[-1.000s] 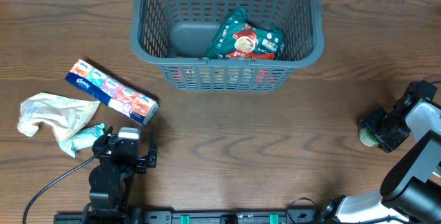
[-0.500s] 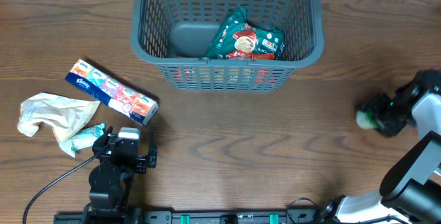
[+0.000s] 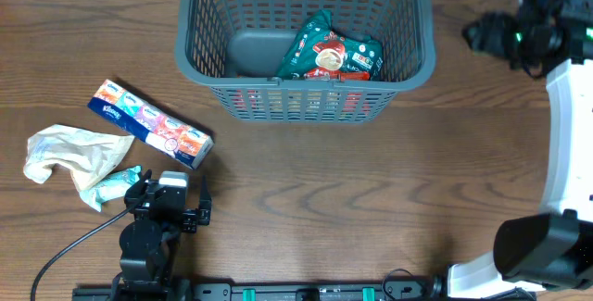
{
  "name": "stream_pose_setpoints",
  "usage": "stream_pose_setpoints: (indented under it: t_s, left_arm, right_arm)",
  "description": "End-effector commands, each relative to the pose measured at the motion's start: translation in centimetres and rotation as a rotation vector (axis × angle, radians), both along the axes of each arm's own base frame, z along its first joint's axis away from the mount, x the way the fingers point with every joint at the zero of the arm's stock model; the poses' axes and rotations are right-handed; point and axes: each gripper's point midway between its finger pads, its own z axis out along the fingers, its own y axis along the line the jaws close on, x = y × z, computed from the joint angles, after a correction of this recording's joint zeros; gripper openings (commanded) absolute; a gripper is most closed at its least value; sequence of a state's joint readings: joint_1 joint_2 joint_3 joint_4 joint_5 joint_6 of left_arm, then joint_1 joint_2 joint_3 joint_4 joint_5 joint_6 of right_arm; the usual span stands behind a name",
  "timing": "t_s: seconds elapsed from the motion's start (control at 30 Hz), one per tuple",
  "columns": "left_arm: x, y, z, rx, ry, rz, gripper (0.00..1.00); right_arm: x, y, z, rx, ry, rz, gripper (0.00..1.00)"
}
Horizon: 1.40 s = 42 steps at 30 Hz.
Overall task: Pack container
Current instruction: 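Carry the jar with the right gripper into the basket and release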
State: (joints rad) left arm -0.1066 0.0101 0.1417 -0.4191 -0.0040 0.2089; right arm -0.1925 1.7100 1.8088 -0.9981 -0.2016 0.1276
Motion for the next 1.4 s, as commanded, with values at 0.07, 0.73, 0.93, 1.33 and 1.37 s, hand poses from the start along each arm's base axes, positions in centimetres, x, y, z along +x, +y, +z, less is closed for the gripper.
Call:
stream_pose_setpoints:
  t_s: [0.07,0.73,0.93,1.33,1.37]
  left_arm:
    - [0.0,0.0,-0.8,-0.002,0.014,0.002,0.98]
    - [0.0,0.0,-0.8,-0.002,0.014,0.002,0.99]
    - [0.0,0.0,-0.8,-0.002,0.014,0.002,0.99]
    - [0.0,0.0,-0.8,-0.002,0.014,0.002,0.98]
    - [0.0,0.0,-0.8,-0.002,0.014,0.002,0.98]
  right_arm:
    - [1.1,5.7,9.7,-0.207,-0.263,0.245,0.01]
    - [3.3,20.7,2.8,-0.703,-0.326,1.144,0.01]
    - [5.4,21.2,-3.3,-0.663,-0.213,1.182,0.01]
    - [6.8,21.4,-12.2,-0.593,-0.043,1.229,0.01]
    - [6.9,21.3,-12.8,-0.589,-0.031,1.231,0.01]
